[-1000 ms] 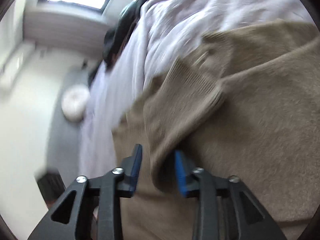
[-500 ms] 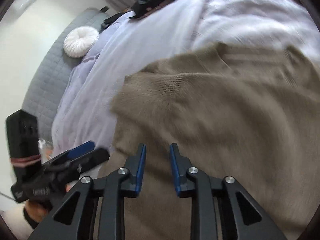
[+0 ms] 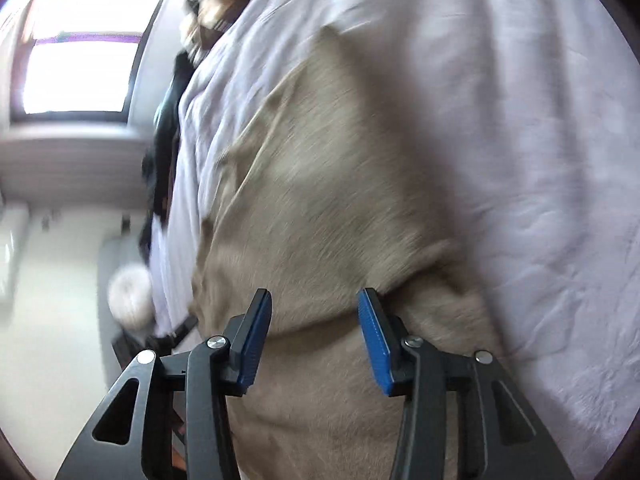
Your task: Fold small clothes
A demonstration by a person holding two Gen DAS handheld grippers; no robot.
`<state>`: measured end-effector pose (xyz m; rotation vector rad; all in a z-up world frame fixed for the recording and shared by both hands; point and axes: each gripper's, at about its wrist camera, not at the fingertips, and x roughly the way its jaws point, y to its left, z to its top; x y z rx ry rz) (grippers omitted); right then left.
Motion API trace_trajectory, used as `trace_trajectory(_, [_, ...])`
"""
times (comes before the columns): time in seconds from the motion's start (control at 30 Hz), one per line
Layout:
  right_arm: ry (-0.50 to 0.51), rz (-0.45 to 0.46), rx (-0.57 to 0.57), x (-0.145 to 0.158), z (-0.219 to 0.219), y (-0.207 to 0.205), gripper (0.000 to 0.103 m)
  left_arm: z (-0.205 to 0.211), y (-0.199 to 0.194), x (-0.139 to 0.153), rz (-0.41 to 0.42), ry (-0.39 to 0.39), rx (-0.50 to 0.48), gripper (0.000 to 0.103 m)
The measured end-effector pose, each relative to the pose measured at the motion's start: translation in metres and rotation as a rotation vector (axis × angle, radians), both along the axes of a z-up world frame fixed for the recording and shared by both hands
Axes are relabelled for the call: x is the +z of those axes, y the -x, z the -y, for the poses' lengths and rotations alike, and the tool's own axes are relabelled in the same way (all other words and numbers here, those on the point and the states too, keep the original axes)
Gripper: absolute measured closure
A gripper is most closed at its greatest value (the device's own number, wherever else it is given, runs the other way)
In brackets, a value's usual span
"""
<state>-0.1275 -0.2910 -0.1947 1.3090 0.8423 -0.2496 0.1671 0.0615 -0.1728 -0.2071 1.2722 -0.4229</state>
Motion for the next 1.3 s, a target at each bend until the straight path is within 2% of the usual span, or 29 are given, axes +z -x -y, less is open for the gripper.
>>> trace_trajectory(0.07, [0.008, 0.0, -0.025, -0.001, 0.003, -0.003, 0.054, 0.0, -0.004, -0.001, -0.003, -0.006, 0.0, 0.082])
trace_trajectory(0.1, [0.017, -0.002, -0.029, -0.001, 0.003, -0.004, 0.054, 0.0, -0.004, 0.0, -0.005, 0.022, -0.01, 0.09])
trace_trajectory(0.13, [0.023, -0.006, -0.034, 0.0, 0.001, -0.007, 0.055, -0.002, -0.003, 0.002, -0.007, 0.055, -0.019, 0.094])
trace_trajectory(0.3, [-0.026, 0.018, -0.001, 0.007, -0.004, -0.002, 0.055, -0.004, 0.005, 0.007, 0.018, 0.038, -0.047, 0.094])
trace_trajectory(0.33, [-0.023, 0.012, -0.003, 0.007, -0.005, 0.003, 0.052, -0.003, 0.004, 0.006, 0.014, 0.039, -0.052, 0.094])
trace_trajectory(0.47, [-0.054, 0.021, -0.083, -0.006, 0.004, 0.012, 0.051, -0.004, 0.002, 0.002, 0.013, 0.044, -0.031, 0.094])
trace_trajectory(0.5, [-0.054, 0.031, -0.104, -0.008, 0.009, 0.014, 0.053, -0.005, 0.004, 0.007, 0.031, 0.041, -0.031, 0.094])
trace_trajectory(0.53, [-0.035, 0.028, -0.117, -0.007, 0.013, 0.011, 0.078, -0.005, 0.006, 0.009, 0.042, 0.041, -0.032, 0.094])
trace_trajectory(0.57, [0.017, 0.008, -0.105, -0.001, 0.017, 0.007, 0.099, -0.006, 0.008, 0.015, 0.058, 0.045, -0.035, 0.094])
trace_trajectory(0.67, [0.206, 0.014, -0.018, 0.032, 0.02, 0.0, 0.097, -0.011, 0.018, 0.025, 0.086, 0.053, -0.05, 0.094])
trace_trajectory(0.73, [0.271, 0.004, 0.044, 0.041, 0.023, 0.002, 0.097, -0.012, 0.025, 0.021, 0.083, 0.042, -0.072, 0.094])
trace_trajectory(0.9, [0.26, -0.117, 0.167, 0.01, 0.026, 0.005, 0.097, -0.013, 0.036, 0.0, 0.075, -0.007, -0.076, 0.093])
trace_trajectory(0.93, [0.23, -0.117, 0.182, 0.006, 0.026, 0.008, 0.096, -0.015, 0.037, 0.002, 0.081, -0.008, -0.072, 0.092])
trace_trajectory(1.0, [0.215, -0.124, 0.197, 0.009, 0.026, 0.014, 0.091, -0.02, 0.039, 0.006, 0.089, -0.057, -0.069, 0.074])
trace_trajectory(1.03, [0.211, -0.137, 0.214, 0.012, 0.025, 0.018, 0.089, -0.022, 0.039, 0.009, 0.102, -0.103, -0.059, 0.047])
trace_trajectory(1.07, [0.216, -0.146, 0.226, 0.018, 0.025, 0.02, 0.089, -0.027, 0.041, 0.013, 0.124, -0.16, -0.04, 0.027])
trace_trajectory(1.1, [0.23, -0.142, 0.228, 0.025, 0.025, 0.023, 0.088, -0.035, 0.044, 0.021, 0.165, -0.194, -0.015, 0.026])
trace_trajectory(1.17, [0.299, -0.099, 0.225, 0.047, 0.029, 0.03, 0.082, -0.044, 0.044, 0.029, 0.182, -0.179, -0.024, 0.026])
trace_trajectory(1.23, [0.337, -0.075, 0.205, 0.057, 0.037, 0.03, 0.055, -0.048, 0.042, 0.035, 0.187, -0.18, -0.022, 0.026])
trace_trajectory(1.27, [0.335, -0.065, 0.185, 0.056, 0.045, 0.027, 0.05, -0.046, 0.041, 0.036, 0.191, -0.182, -0.032, 0.026])
trace_trajectory(1.3, [0.316, -0.058, 0.162, 0.054, 0.055, 0.022, 0.049, -0.041, 0.038, 0.035, 0.197, -0.19, -0.048, 0.026])
